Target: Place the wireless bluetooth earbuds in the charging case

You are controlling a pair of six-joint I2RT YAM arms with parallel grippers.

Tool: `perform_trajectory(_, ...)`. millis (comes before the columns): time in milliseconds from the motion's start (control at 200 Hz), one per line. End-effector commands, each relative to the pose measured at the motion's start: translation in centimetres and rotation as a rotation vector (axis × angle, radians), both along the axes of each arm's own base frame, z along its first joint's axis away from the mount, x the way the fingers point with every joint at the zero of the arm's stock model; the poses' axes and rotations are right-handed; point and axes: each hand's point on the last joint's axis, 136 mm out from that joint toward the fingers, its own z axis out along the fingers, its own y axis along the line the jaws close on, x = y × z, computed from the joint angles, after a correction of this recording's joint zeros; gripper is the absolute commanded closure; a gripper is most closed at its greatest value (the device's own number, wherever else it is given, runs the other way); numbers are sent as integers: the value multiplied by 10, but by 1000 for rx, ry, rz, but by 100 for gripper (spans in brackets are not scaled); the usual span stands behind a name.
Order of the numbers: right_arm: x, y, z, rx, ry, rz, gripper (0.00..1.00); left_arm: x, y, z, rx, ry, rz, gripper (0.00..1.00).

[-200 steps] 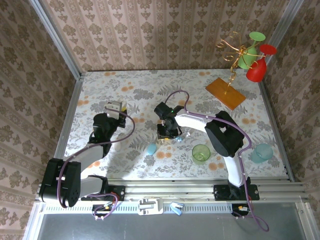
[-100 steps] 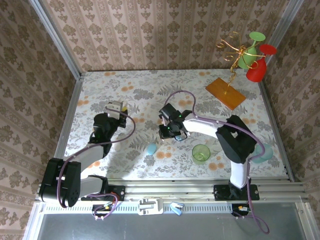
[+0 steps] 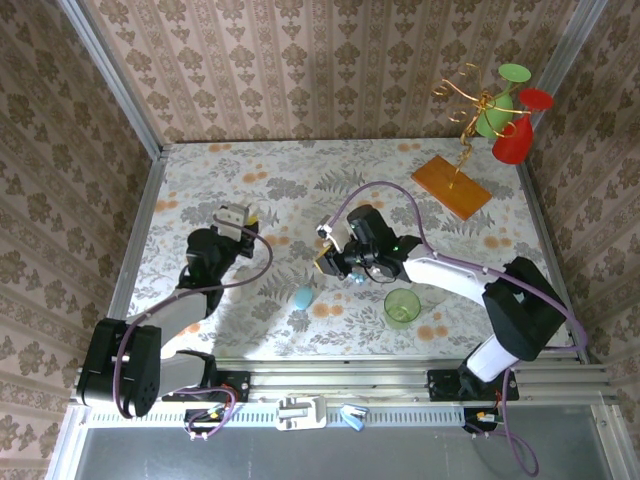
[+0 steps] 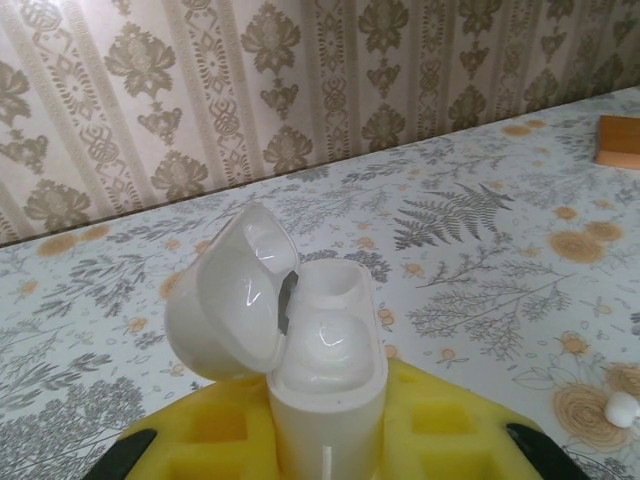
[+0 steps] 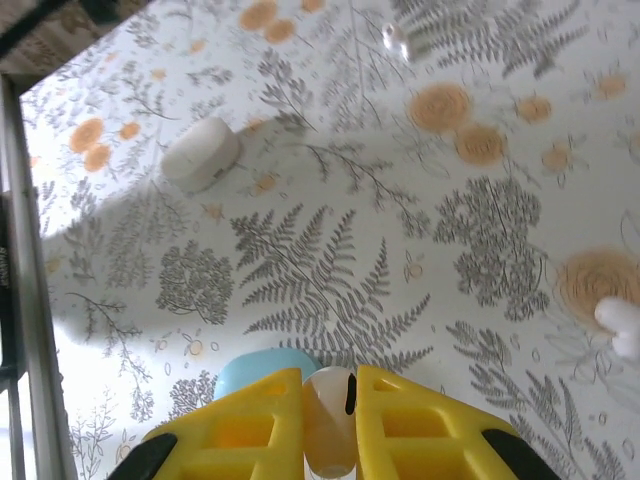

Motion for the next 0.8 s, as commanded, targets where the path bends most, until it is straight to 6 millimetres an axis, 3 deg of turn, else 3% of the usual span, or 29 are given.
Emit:
perform_trajectory(0, -6, 4, 28, 81, -88, 81, 86, -13, -23, 20, 1, -108, -127, 100)
perform_trajectory(270, -19, -1, 79, 287, -139, 112, 87, -51, -73, 31, -9, -189, -408, 100)
perform_trajectory(305, -24, -6, 96, 323, -166, 120, 88, -55, -78, 32, -14, -196, -436, 100)
perform_trajectory(590, -34, -24, 147, 462, -263, 140, 89, -86, -102, 50, -91, -229, -597, 100)
perform_trajectory(795, -19, -23, 166, 493, -305, 84, 89, -96, -113, 63, -170, -247, -666, 100)
